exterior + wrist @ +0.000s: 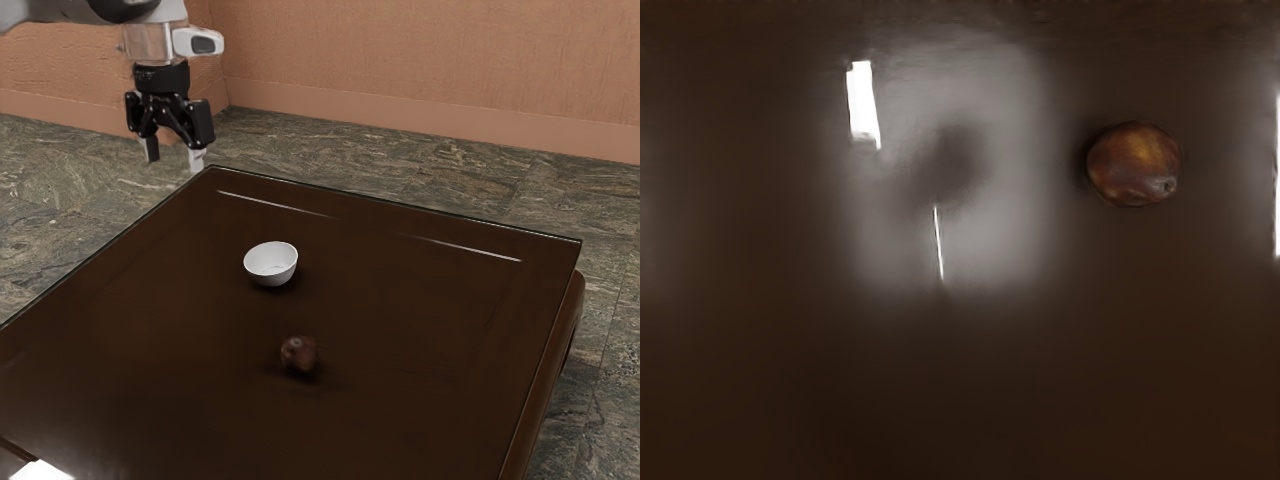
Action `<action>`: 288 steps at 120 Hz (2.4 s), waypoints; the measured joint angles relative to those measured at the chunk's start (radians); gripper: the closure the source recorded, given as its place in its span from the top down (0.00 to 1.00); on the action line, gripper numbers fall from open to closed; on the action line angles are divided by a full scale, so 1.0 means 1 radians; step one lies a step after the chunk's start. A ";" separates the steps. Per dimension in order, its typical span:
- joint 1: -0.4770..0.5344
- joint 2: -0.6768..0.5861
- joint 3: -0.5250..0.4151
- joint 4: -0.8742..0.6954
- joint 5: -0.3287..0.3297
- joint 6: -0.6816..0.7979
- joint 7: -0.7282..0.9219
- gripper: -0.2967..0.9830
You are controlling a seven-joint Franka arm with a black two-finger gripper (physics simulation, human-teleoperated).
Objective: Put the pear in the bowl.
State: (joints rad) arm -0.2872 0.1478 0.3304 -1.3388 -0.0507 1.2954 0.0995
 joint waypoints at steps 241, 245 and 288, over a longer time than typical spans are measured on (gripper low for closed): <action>-0.040 0.481 -0.161 -0.203 -0.109 0.464 -0.130 0.50; -0.037 0.475 -0.158 -0.189 -0.106 0.450 -0.130 0.49; 0.127 0.477 -0.164 0.070 -0.030 0.286 -0.114 0.44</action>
State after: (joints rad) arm -0.1602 0.6244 0.1664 -1.2692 -0.0810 1.5809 -0.0146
